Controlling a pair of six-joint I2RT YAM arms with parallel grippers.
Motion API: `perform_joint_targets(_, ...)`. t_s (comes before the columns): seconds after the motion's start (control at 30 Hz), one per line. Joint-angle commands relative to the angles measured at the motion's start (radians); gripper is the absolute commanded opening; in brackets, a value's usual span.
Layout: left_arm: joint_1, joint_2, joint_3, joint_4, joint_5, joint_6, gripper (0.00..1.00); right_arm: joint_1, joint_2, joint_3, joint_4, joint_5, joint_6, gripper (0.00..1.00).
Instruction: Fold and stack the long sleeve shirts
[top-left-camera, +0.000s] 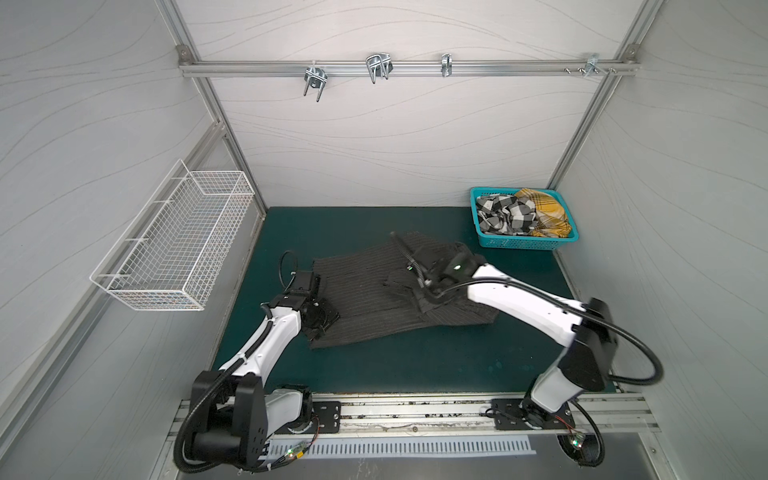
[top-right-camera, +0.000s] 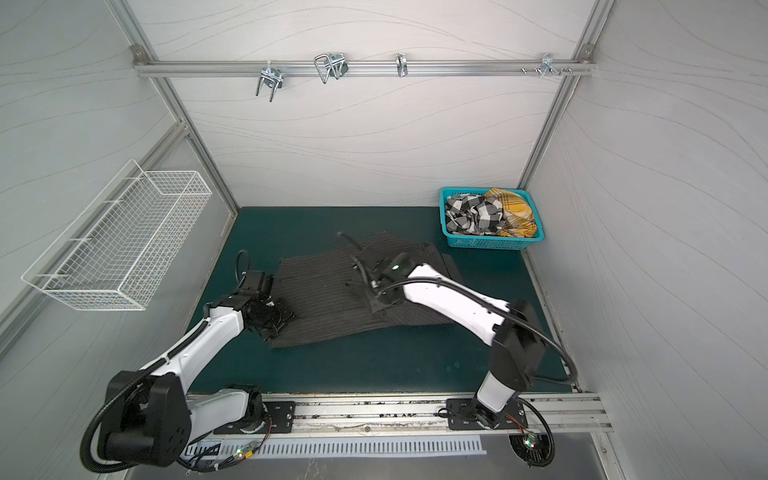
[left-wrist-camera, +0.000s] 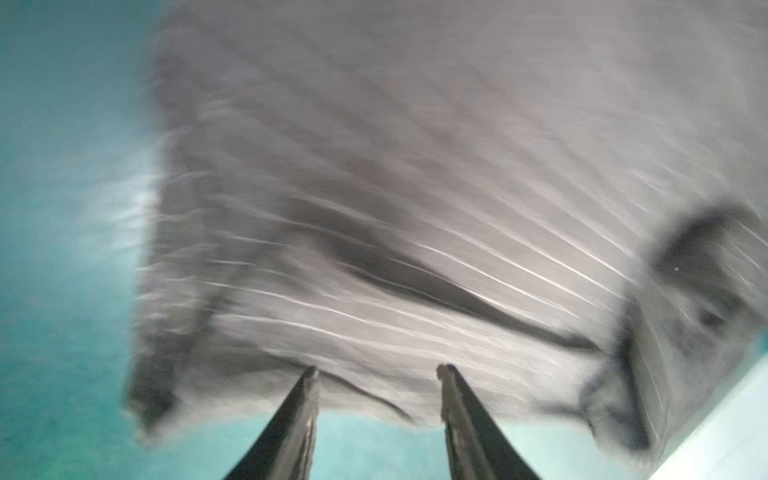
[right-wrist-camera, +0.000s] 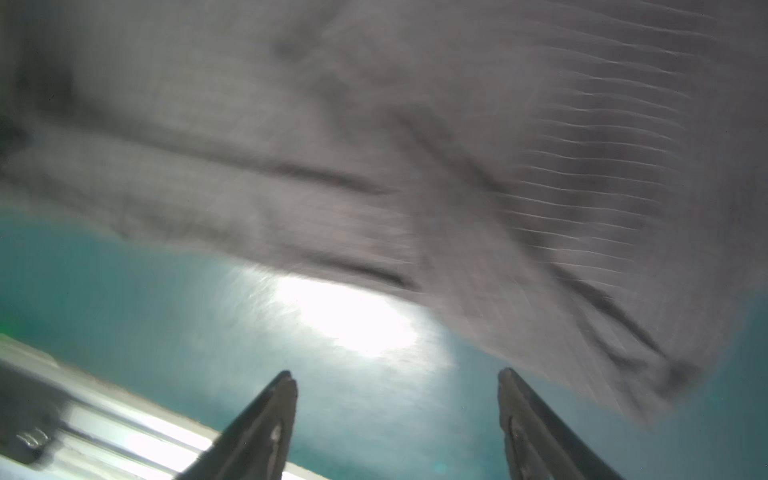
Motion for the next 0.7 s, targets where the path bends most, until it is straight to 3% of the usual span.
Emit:
perform_joint_targets(0.0, -0.166, 0.012, 0.174, 0.019, -0.142, 0.112, 0.48, -0.202, -0.09, -0.126, -0.01, -0.178, 0.123, 0.42)
perform_joint_targets(0.13, -0.357, 0.17, 0.373, 0.067, -0.212, 0.262, 0.49, -0.397, -0.058, -0.282, 0.13, -0.458, 0.105, 0.2)
perform_joint_targets(0.23, -0.426, 0.327, 0.525, 0.063, -0.231, 0.366, 0.52, -0.437, -0.002, -0.317, 0.165, -0.528, 0.075, 0.09)
perform_joint_targets(0.53, -0.562, 0.756, 0.895, -0.031, -0.38, 0.692, 0.57, -0.51, 0.036, -0.426, 0.235, -0.519, 0.121, 0.09)
perform_joint_targets(0.67, -0.595, 0.883, 0.996, -0.033, -0.407, 0.739, 0.56, -0.542, 0.017, -0.484, 0.276, -0.547, 0.16, 0.08)
